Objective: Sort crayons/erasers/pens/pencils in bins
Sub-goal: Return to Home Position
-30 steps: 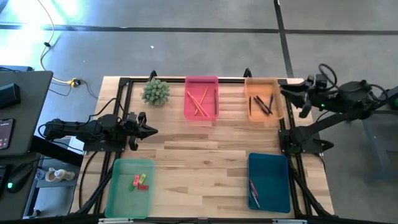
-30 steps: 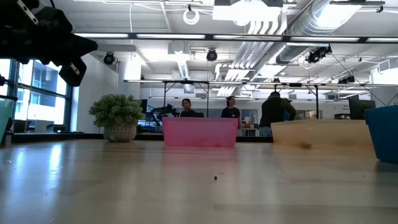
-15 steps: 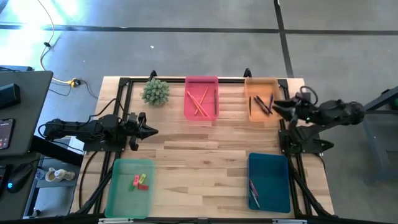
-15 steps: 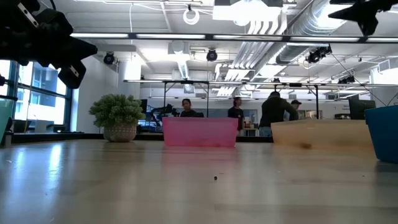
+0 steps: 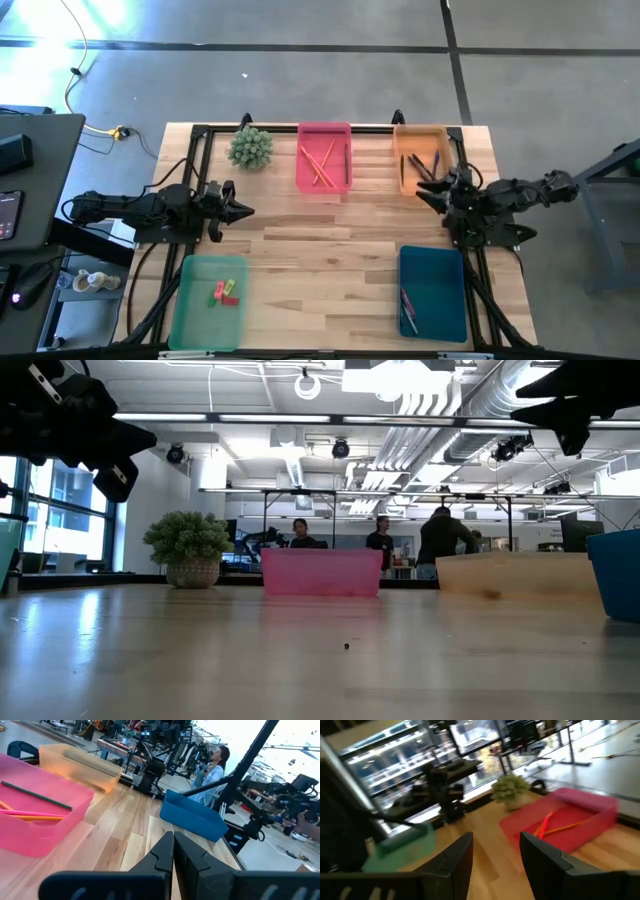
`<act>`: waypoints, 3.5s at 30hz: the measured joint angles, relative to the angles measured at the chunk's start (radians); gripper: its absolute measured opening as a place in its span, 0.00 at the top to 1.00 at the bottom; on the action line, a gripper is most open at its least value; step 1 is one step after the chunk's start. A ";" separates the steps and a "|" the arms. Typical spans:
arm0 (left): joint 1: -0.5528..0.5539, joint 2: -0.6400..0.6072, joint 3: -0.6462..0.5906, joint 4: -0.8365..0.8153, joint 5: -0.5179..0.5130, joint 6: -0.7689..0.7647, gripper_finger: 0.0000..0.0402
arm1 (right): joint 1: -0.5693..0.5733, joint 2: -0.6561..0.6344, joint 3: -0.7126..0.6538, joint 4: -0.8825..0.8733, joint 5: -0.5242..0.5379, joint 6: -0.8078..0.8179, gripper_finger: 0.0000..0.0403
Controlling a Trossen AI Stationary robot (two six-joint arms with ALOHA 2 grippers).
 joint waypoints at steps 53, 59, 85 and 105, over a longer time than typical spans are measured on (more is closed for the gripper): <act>0.000 0.000 0.000 0.001 0.000 0.000 1.00 | -0.328 -0.131 -0.287 0.278 -0.206 -0.373 0.62; 0.000 0.000 0.000 0.001 0.000 0.000 1.00 | -0.328 -0.130 -0.287 0.278 -0.206 -0.373 0.62; 0.000 0.000 0.000 0.001 0.000 0.000 1.00 | -0.328 -0.130 -0.285 0.277 -0.205 -0.373 0.62; 0.000 0.000 0.000 0.001 0.000 0.000 1.00 | -0.328 -0.130 -0.285 0.277 -0.205 -0.373 0.62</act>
